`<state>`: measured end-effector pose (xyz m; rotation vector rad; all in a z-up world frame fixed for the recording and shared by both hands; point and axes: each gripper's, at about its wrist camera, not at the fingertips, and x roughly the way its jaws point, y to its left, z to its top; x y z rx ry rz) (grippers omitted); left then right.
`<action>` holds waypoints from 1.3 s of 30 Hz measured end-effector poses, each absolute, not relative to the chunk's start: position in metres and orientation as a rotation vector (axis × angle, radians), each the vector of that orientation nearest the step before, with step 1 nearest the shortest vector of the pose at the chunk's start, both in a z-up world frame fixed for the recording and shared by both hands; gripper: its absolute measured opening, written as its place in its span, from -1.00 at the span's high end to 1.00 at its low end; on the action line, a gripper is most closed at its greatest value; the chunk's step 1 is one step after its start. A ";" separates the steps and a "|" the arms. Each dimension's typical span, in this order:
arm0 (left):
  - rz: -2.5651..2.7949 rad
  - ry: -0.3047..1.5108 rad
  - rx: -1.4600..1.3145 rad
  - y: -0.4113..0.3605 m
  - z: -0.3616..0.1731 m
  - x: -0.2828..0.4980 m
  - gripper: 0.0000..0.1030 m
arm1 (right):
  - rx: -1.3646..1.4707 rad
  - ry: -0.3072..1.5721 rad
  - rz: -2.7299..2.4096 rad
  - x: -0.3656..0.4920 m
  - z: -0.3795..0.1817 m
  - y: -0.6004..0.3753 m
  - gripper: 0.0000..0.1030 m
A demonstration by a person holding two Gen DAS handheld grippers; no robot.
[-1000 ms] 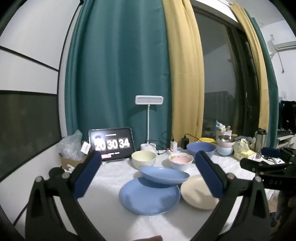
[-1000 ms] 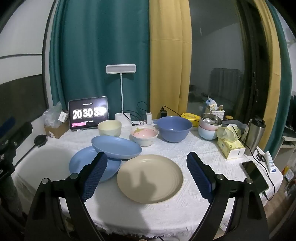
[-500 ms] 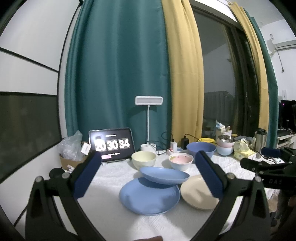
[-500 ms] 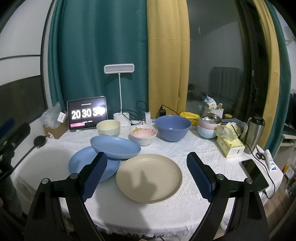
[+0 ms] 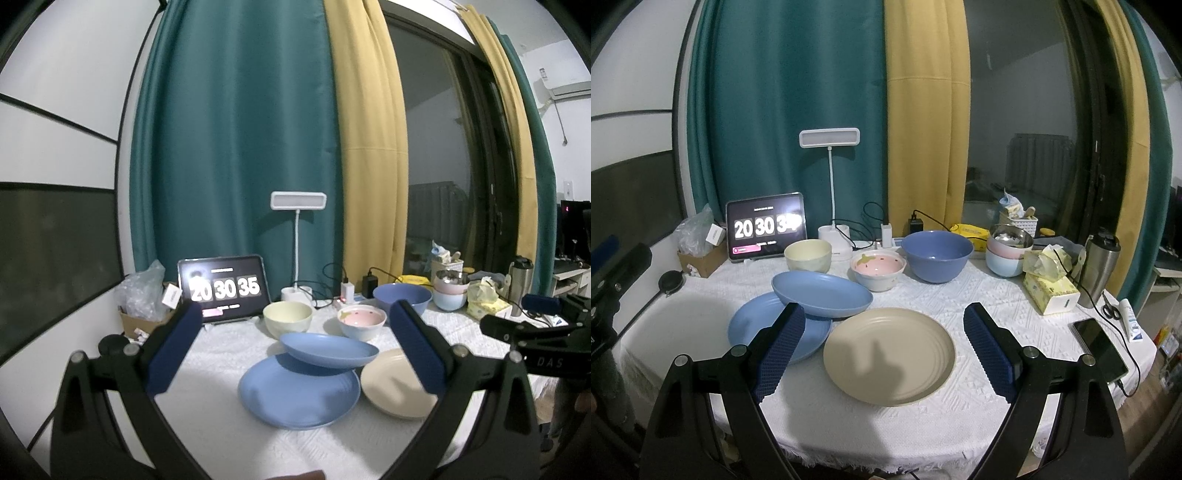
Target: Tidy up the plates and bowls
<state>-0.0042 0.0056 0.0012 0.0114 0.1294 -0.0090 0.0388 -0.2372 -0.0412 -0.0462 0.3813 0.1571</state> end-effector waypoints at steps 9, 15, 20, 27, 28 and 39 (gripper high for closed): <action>-0.010 0.130 0.010 0.007 0.002 -0.004 -0.98 | -0.044 0.380 0.157 0.041 -0.041 -0.238 -0.76; -0.009 0.130 0.009 0.007 0.003 -0.004 -0.98 | -0.043 0.380 0.158 0.041 -0.041 -0.238 -0.76; -0.010 0.131 0.010 0.007 0.003 -0.004 -0.98 | -0.043 0.380 0.159 0.041 -0.040 -0.238 -0.76; -0.011 0.130 0.010 0.007 0.003 -0.004 -0.98 | -0.041 0.380 0.159 0.041 -0.040 -0.238 -0.76; -0.010 0.130 0.010 0.007 0.003 -0.004 -0.98 | -0.042 0.380 0.158 0.041 -0.041 -0.238 -0.76; -0.009 0.129 0.009 0.006 0.002 -0.004 -0.98 | -0.039 0.381 0.159 0.042 -0.041 -0.239 -0.76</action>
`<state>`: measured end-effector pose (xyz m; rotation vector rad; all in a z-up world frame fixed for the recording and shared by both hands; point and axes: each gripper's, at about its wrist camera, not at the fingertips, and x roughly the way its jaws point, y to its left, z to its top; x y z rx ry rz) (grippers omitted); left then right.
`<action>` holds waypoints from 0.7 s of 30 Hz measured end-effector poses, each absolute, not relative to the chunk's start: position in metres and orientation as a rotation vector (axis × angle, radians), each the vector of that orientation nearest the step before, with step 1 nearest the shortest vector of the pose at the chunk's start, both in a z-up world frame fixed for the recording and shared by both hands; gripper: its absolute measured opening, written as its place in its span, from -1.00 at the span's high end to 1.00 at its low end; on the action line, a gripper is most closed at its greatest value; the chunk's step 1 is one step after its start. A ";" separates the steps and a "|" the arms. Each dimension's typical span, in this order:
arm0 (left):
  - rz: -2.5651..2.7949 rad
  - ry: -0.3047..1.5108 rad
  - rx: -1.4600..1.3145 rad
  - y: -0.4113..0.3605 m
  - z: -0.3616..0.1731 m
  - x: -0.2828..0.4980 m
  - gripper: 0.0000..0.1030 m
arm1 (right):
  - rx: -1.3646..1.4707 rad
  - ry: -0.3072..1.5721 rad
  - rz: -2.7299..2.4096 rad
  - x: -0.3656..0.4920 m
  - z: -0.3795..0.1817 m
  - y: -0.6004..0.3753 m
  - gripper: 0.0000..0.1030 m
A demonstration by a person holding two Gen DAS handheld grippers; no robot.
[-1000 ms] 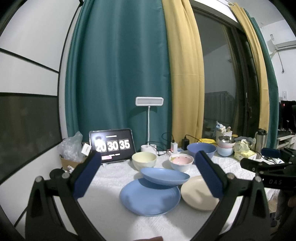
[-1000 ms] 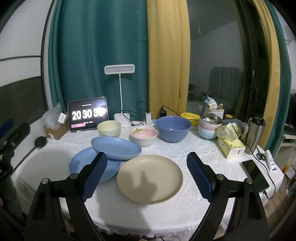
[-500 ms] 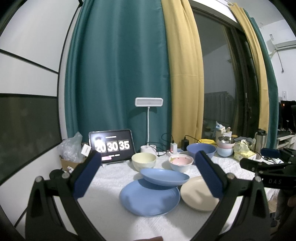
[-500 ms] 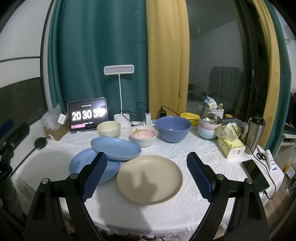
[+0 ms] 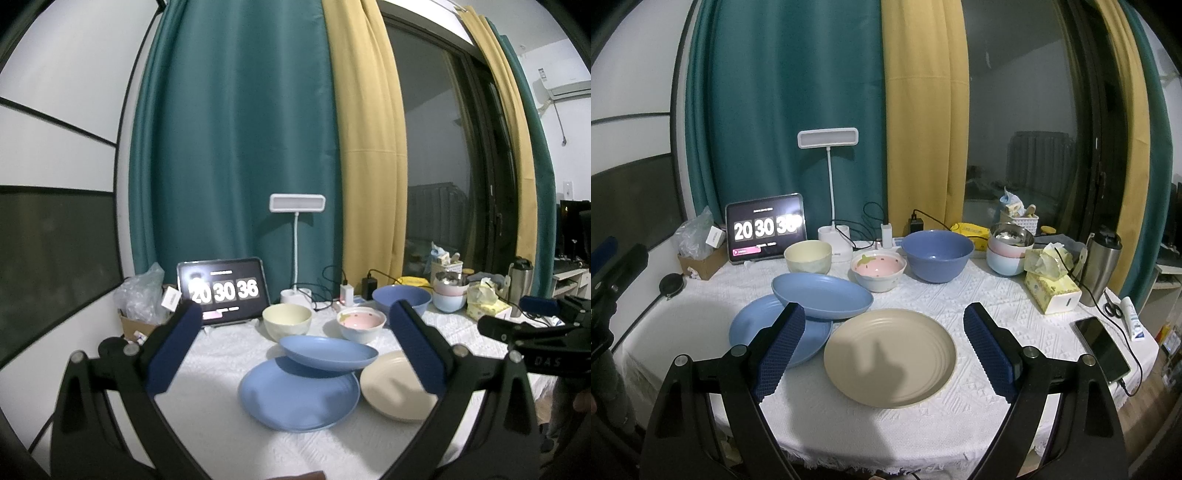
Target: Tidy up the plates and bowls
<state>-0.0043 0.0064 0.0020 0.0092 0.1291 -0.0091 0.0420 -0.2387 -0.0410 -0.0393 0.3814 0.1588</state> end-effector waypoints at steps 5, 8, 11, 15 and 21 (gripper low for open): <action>-0.012 0.131 0.009 0.006 0.002 -0.005 -0.98 | -0.038 0.384 0.160 0.043 -0.041 -0.238 -0.76; -0.012 0.133 0.009 0.006 0.003 -0.005 -0.98 | -0.041 0.382 0.160 0.043 -0.042 -0.239 -0.76; -0.014 0.140 0.015 0.005 0.004 -0.003 -0.98 | -0.038 0.382 0.160 0.043 -0.043 -0.240 -0.76; -0.014 0.149 0.019 0.005 0.002 0.005 -0.98 | -0.040 0.395 0.157 0.047 -0.049 -0.238 -0.76; -0.015 0.172 0.028 0.003 -0.007 0.019 -0.98 | -0.045 0.420 0.157 0.058 -0.058 -0.235 -0.76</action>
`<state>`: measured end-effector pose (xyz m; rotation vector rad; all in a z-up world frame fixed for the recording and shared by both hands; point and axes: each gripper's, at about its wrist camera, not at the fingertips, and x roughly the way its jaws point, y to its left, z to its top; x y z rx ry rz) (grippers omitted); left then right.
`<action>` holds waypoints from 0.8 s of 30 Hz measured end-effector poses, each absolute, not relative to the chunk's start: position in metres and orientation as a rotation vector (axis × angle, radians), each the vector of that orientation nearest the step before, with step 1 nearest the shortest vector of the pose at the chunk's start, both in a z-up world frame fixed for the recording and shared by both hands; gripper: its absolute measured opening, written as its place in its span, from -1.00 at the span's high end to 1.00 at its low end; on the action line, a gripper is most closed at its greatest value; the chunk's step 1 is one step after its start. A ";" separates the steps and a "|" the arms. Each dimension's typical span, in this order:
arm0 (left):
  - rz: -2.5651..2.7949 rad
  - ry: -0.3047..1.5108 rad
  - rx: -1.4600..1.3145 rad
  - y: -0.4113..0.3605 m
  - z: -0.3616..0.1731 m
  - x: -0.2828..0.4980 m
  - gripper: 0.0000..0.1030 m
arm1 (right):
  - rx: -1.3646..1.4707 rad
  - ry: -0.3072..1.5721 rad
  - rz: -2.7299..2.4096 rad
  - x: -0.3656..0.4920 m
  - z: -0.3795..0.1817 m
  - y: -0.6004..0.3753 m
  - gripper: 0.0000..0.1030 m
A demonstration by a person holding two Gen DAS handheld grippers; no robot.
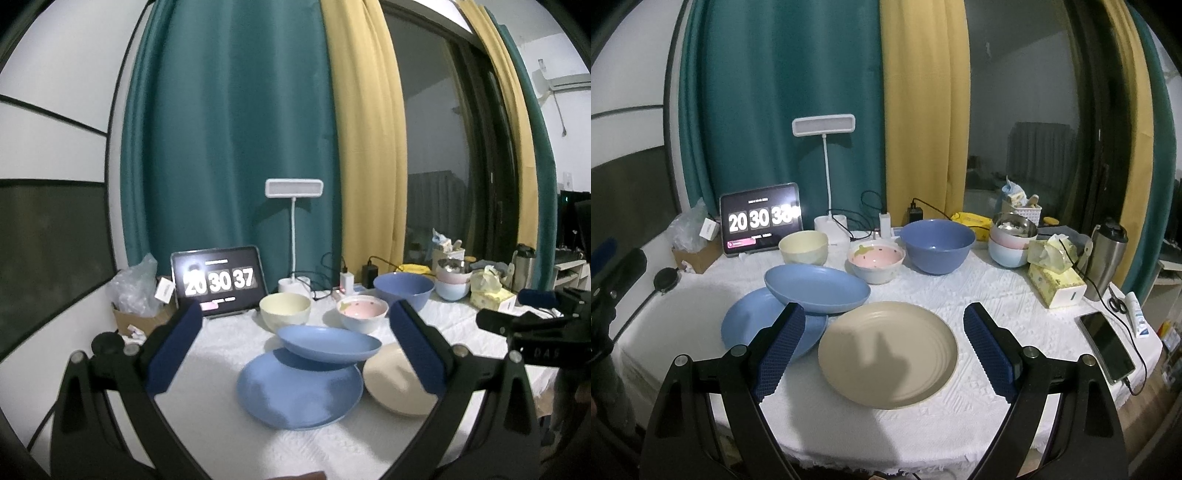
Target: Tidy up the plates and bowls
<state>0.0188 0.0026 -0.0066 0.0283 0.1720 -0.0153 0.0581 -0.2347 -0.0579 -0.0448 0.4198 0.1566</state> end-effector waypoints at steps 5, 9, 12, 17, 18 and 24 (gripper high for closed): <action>-0.006 0.185 0.042 0.002 -0.011 0.035 -0.98 | -0.052 0.437 0.164 0.073 -0.062 -0.231 -0.76; 0.003 0.199 0.044 0.003 -0.013 0.051 -0.98 | -0.060 0.455 0.172 0.091 -0.065 -0.230 -0.76; 0.004 0.210 0.047 0.004 -0.014 0.062 -0.98 | -0.059 0.467 0.177 0.102 -0.067 -0.230 -0.76; -0.001 0.239 0.063 0.002 -0.018 0.081 -0.98 | -0.057 0.486 0.188 0.122 -0.069 -0.229 -0.76; -0.001 0.243 0.067 0.001 -0.019 0.085 -0.98 | -0.056 0.490 0.190 0.127 -0.069 -0.230 -0.76; 0.003 0.289 0.063 0.001 -0.026 0.110 -0.98 | -0.052 0.515 0.199 0.152 -0.071 -0.231 -0.76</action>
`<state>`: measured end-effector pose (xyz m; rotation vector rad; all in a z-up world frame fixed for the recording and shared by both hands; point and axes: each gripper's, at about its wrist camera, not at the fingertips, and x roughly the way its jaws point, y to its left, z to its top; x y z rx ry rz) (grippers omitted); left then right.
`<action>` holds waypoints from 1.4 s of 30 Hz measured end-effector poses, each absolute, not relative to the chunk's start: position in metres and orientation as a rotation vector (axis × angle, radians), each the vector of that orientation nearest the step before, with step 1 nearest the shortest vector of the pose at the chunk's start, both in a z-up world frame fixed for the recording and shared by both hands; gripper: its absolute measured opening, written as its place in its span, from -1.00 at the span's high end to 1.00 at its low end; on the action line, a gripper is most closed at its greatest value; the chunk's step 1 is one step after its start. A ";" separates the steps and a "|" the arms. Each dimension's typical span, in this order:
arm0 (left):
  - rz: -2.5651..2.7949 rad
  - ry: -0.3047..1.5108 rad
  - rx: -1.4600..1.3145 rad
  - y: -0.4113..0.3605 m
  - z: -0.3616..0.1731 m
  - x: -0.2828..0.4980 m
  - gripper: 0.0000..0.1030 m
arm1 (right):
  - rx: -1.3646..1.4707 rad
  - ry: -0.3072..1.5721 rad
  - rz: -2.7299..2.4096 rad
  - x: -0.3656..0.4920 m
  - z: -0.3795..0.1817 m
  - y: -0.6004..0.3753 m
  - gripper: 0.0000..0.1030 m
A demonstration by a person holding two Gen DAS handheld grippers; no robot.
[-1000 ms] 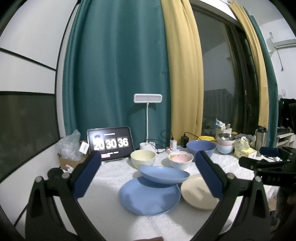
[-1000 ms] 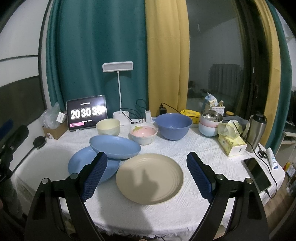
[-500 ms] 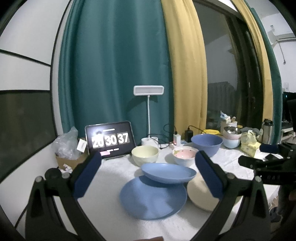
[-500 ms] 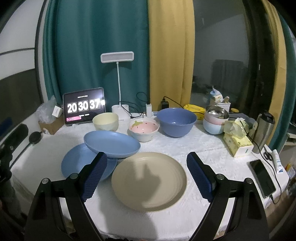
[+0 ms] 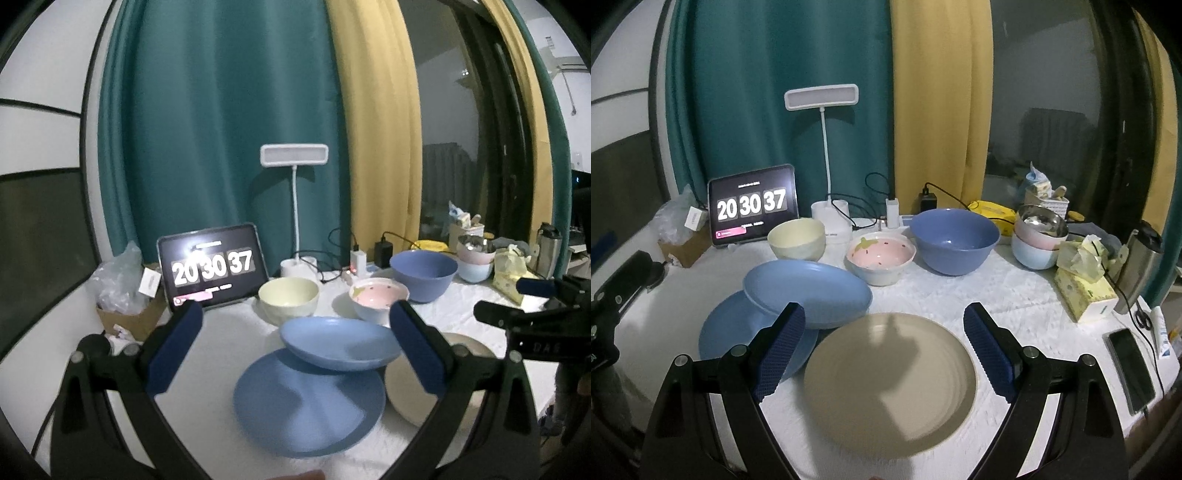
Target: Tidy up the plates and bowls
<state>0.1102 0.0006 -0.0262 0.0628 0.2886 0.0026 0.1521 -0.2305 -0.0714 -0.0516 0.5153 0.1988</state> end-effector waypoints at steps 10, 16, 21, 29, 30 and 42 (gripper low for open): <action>0.022 0.364 0.068 0.000 -0.042 0.155 -0.97 | -0.043 0.564 0.210 0.194 -0.082 -0.228 -0.76; 0.029 0.416 0.069 0.003 -0.054 0.183 -0.97 | -0.036 0.596 0.224 0.219 -0.091 -0.223 -0.76; 0.018 0.463 0.056 0.007 -0.067 0.204 -0.97 | -0.021 0.646 0.243 0.242 -0.105 -0.217 -0.76; 0.002 0.562 0.059 0.005 -0.094 0.242 -0.96 | -0.011 0.728 0.264 0.272 -0.134 -0.209 -0.76; 0.003 0.582 0.060 0.005 -0.099 0.248 -0.96 | -0.008 0.740 0.266 0.276 -0.138 -0.208 -0.75; 0.013 0.727 0.044 0.009 -0.132 0.287 -0.71 | 0.042 0.873 0.341 0.321 -0.176 -0.195 -0.50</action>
